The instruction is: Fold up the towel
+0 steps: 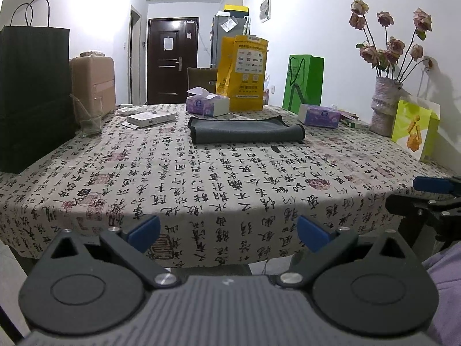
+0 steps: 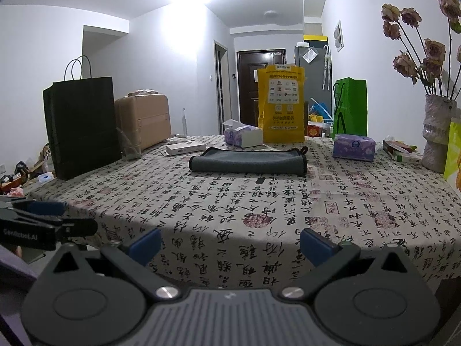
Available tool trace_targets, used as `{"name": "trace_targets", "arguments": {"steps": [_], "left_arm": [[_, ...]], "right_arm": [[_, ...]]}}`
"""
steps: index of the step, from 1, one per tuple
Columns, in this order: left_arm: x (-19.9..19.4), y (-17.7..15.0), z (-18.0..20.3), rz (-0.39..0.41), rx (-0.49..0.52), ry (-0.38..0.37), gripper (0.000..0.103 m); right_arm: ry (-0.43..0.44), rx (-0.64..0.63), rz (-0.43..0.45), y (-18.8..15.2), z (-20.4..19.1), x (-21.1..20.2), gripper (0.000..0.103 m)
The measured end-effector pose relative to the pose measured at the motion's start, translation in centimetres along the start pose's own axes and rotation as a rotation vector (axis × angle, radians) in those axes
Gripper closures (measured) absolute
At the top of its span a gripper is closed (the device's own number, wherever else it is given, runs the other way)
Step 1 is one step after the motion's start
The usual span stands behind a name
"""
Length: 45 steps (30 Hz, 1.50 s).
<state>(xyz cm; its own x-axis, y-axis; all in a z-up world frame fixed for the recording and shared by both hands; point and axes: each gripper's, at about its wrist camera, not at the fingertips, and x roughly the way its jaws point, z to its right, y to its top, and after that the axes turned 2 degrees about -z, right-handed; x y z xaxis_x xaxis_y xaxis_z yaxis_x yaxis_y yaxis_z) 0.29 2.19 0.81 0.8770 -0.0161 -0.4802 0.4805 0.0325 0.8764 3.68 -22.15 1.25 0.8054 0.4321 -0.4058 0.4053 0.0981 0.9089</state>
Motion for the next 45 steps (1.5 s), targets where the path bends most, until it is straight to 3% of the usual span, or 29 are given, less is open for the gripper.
{"name": "trace_targets", "arguments": {"steps": [45], "left_arm": [[-0.14,0.06,0.24,0.011,0.005,-0.001,0.0]], "right_arm": [[0.004,-0.012,0.003,0.21,-0.13,0.24,0.0]]}}
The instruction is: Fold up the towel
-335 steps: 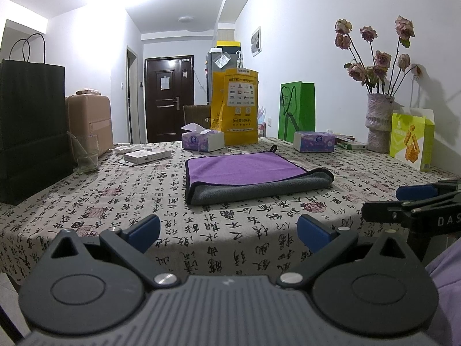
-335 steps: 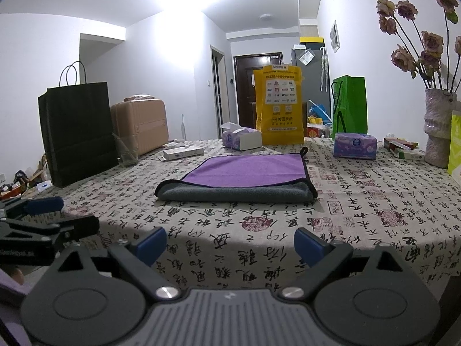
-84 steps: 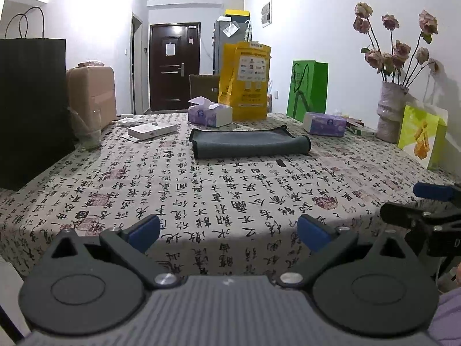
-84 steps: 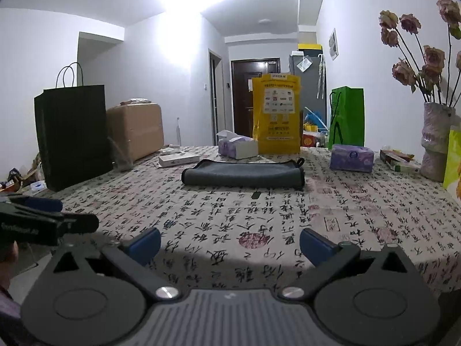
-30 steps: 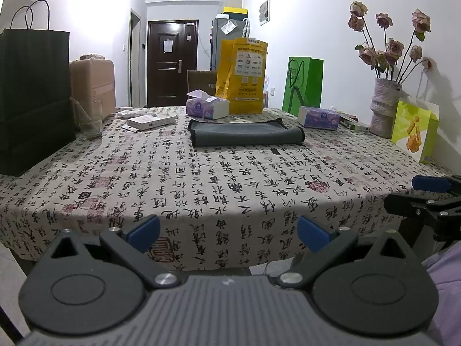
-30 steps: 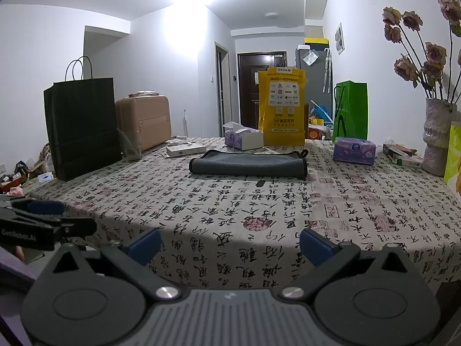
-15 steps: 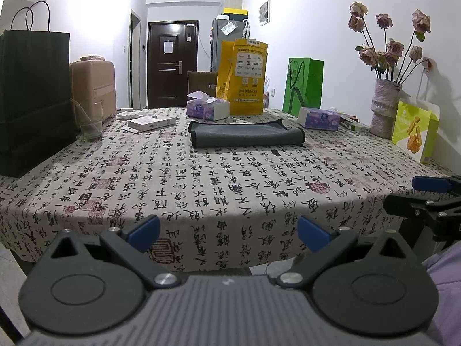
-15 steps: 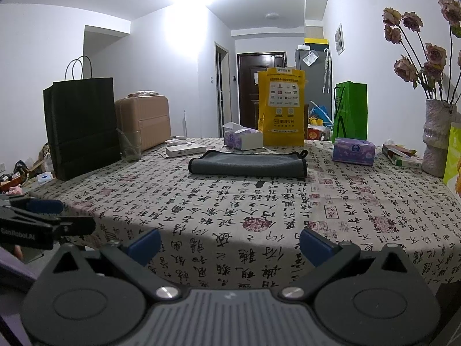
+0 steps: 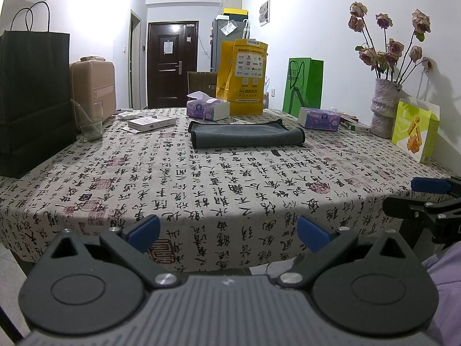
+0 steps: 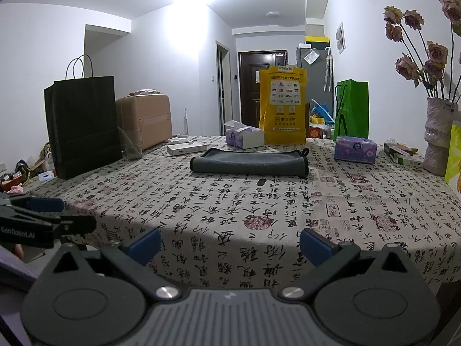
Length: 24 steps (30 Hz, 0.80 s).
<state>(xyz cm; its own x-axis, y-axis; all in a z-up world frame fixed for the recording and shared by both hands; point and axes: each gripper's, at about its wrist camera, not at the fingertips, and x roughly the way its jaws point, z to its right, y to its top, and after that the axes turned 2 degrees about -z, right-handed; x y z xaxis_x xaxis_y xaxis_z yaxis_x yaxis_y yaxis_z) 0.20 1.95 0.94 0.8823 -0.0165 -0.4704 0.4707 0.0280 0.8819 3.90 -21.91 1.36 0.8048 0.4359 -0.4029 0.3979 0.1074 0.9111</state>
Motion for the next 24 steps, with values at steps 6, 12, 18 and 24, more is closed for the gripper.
{"name": "trace_targets", "arguments": {"steps": [6,12,18,24], "left_arm": [[-0.01,0.05,-0.03,0.0,0.0,0.0,0.0],[-0.02,0.05,0.0,0.001,0.001,0.0,0.0],[-0.03,0.04,0.01,0.001,0.001,0.0,0.0],[-0.06,0.13,-0.03,0.003,0.0,-0.002,0.0]], "right_arm": [[0.001,0.002,-0.001,-0.07,-0.03,0.02,0.0],[0.001,0.002,-0.001,-0.09,-0.03,0.04,0.0],[0.001,0.002,-0.001,-0.13,0.03,0.05,0.0],[0.0,0.002,0.0,-0.12,0.03,0.05,0.0]]}}
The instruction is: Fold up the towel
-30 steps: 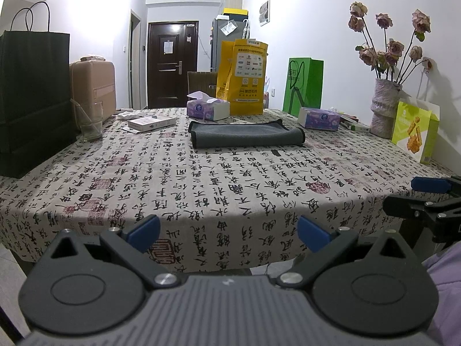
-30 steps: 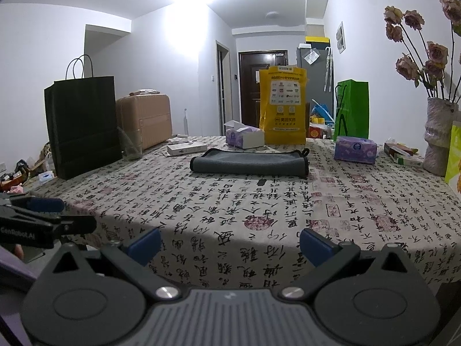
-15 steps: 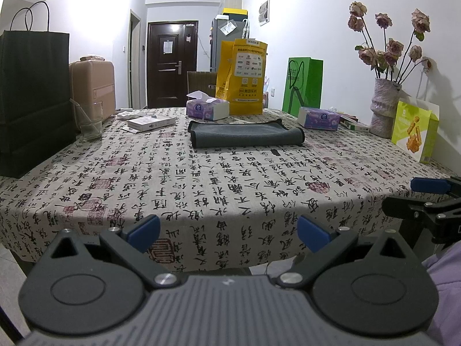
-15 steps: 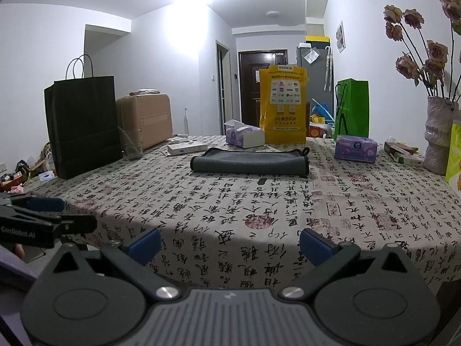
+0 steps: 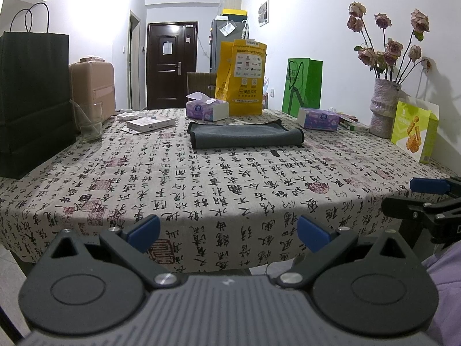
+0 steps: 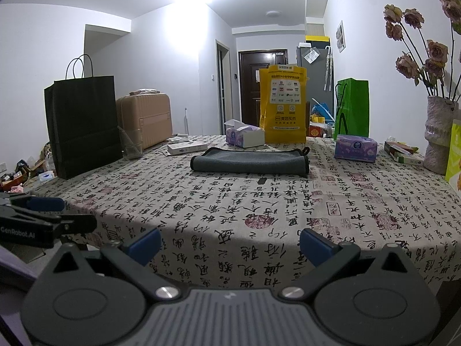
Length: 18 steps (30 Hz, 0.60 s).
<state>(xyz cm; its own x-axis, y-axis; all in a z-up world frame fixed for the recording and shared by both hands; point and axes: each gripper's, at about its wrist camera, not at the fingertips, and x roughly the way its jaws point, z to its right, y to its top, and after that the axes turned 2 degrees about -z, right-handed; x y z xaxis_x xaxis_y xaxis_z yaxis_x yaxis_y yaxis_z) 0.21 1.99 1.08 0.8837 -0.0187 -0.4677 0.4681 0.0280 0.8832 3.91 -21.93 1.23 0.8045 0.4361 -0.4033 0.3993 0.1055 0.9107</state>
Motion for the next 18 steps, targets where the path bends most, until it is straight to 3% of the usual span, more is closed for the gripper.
{"name": "trace_targets", "arguments": {"steps": [18], "left_arm": [[-0.26,0.1,-0.05,0.006,-0.002,-0.003,0.0]], "right_arm": [[0.0,0.0,0.0,0.0,0.01,0.01,0.0]]}}
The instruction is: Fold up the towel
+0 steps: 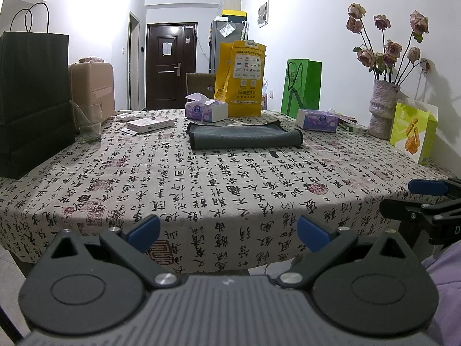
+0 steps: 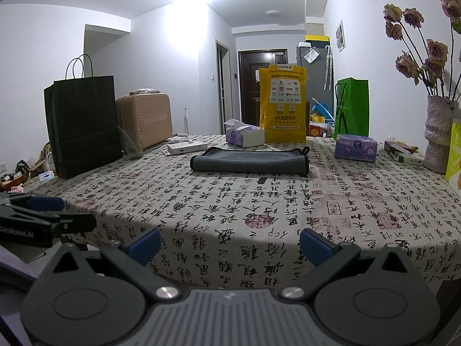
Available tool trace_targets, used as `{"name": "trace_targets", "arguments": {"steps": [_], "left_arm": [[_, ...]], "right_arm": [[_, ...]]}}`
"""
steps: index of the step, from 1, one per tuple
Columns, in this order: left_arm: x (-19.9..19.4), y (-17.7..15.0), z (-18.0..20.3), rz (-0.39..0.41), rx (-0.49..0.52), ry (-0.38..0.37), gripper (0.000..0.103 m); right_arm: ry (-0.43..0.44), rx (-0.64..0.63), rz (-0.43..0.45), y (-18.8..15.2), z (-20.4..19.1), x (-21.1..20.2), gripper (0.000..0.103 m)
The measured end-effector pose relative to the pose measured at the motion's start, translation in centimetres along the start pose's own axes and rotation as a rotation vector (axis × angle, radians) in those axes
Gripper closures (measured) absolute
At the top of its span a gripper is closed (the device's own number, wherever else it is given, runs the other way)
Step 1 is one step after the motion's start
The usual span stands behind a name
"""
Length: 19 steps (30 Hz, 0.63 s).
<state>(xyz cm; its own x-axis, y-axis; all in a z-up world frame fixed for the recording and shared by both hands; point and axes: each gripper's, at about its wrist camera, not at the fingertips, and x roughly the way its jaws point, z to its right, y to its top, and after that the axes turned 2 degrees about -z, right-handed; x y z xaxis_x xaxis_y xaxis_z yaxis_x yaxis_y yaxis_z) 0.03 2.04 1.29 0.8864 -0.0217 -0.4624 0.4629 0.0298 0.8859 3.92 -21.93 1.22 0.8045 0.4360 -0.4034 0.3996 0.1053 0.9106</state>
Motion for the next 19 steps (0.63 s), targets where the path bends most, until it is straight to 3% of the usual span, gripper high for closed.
{"name": "trace_targets", "arguments": {"steps": [19], "left_arm": [[-0.01,-0.13,-0.04,0.001,0.0,-0.007,0.0]], "right_arm": [[0.001,0.001,-0.001,0.02,0.01,-0.01,0.0]]}}
